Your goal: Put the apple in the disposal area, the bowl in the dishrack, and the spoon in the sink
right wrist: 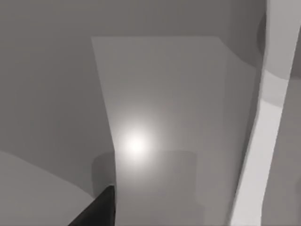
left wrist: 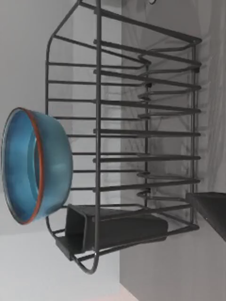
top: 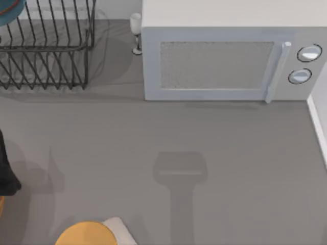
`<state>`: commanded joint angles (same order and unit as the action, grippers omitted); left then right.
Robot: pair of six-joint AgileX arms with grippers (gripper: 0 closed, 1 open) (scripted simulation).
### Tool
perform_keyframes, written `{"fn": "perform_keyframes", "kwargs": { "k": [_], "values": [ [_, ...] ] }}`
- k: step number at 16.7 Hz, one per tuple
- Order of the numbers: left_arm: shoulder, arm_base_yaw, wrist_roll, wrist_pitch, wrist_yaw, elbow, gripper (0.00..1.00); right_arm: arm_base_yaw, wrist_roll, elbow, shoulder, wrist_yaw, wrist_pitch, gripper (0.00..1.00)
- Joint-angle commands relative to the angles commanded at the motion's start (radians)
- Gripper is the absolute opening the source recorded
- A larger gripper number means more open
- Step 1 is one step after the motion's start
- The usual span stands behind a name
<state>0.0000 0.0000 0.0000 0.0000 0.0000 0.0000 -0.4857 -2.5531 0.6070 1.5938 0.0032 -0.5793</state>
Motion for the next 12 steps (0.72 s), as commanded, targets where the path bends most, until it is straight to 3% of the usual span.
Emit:
{"fn": "perform_keyframes", "kwargs": {
  "k": [8,12],
  "values": [
    [0.0,0.0,0.0,0.0,0.0,0.0,1.0,0.0,0.0,0.0,0.0,0.0,0.0,0.02],
    [0.0,0.0,0.0,0.0,0.0,0.0,1.0,0.0,0.0,0.0,0.0,0.0,0.0,0.0]
  ]
}}
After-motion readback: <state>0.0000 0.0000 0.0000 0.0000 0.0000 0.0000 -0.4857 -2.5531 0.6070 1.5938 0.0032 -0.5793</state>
